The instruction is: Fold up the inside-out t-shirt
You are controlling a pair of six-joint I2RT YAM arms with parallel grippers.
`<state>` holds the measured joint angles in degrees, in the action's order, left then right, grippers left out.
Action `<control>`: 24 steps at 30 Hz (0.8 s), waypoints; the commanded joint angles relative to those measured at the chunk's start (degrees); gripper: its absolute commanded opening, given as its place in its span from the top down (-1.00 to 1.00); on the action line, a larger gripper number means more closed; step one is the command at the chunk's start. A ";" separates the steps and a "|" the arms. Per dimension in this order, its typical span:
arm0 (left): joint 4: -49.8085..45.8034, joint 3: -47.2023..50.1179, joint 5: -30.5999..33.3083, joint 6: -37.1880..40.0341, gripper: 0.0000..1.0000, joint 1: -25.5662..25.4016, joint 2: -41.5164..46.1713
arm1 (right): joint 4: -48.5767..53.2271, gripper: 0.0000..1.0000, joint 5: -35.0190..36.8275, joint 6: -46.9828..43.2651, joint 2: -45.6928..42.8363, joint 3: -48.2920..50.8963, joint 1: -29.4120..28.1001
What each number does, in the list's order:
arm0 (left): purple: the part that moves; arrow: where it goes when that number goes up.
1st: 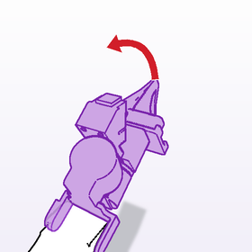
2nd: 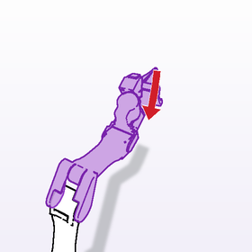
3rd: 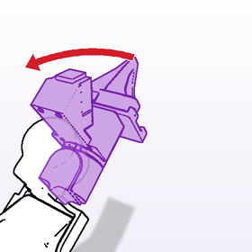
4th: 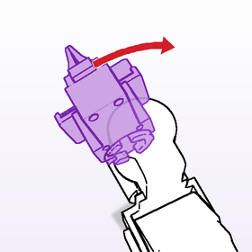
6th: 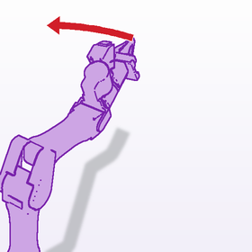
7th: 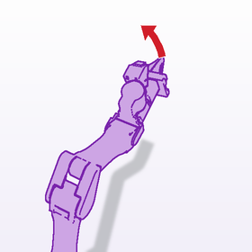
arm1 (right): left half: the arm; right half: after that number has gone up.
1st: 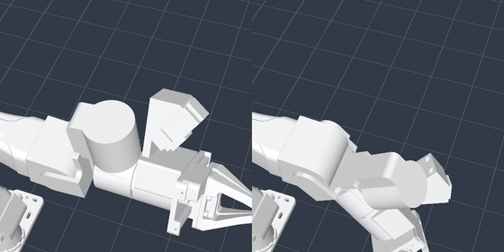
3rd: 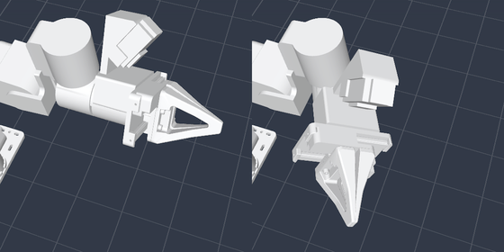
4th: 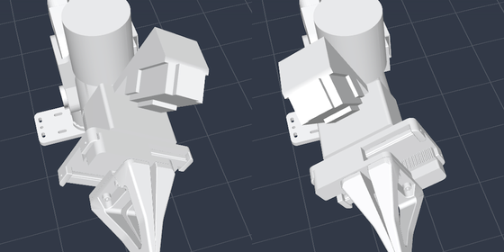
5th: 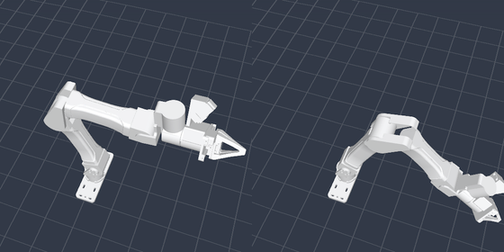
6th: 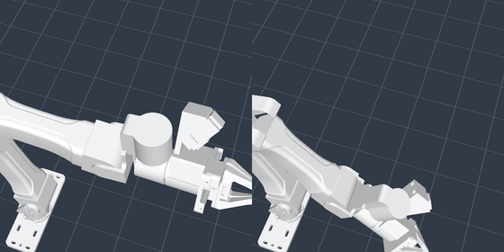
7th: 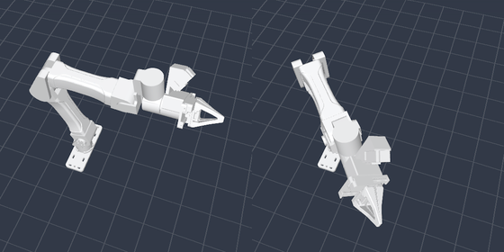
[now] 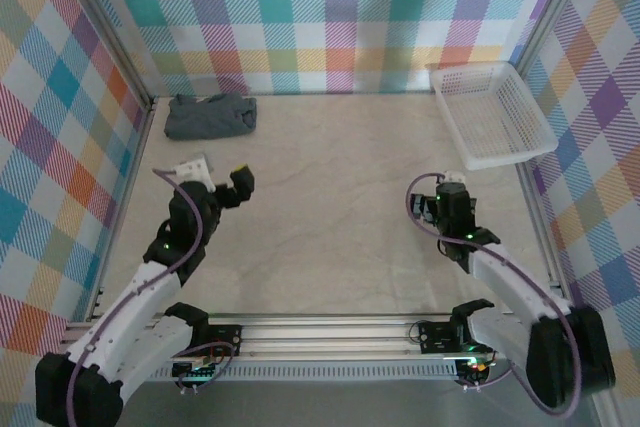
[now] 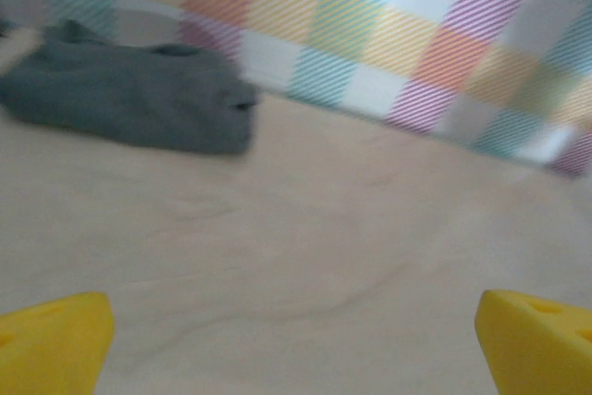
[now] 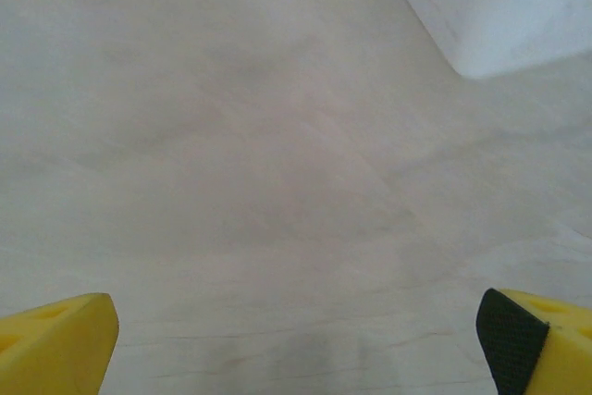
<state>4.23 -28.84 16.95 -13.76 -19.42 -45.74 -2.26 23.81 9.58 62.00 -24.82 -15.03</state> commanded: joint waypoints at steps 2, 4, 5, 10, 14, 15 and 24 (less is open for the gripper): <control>10.03 10.88 16.03 12.72 -1.00 0.70 4.50 | -29.07 -0.99 -4.20 -8.96 13.26 1.37 6.24; 17.53 16.04 13.87 14.37 -1.00 4.35 4.38 | -37.95 -0.99 -11.52 -11.41 17.96 0.71 8.56; 20.54 17.56 9.39 14.40 -1.00 7.11 3.10 | -41.11 -0.99 -16.00 -11.07 21.22 1.04 10.30; 35.45 15.40 -7.11 12.44 -1.00 16.78 -17.66 | -48.75 -0.99 -30.31 -7.38 26.12 2.59 17.49; 43.05 7.95 -11.47 12.39 -1.00 17.83 -38.00 | -46.97 -0.99 -27.41 -7.47 25.82 2.23 16.62; 41.52 5.09 -11.55 12.15 -1.00 17.90 -42.42 | -47.42 -0.99 -27.34 -7.55 26.09 2.23 16.46; 42.26 5.03 -10.02 14.94 -1.00 15.42 -43.91 | -46.12 -0.99 -27.34 -8.16 26.04 1.59 16.10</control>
<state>44.14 -22.76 6.07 -0.49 -3.01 -90.04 -46.52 -2.07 2.26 88.44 -22.24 1.45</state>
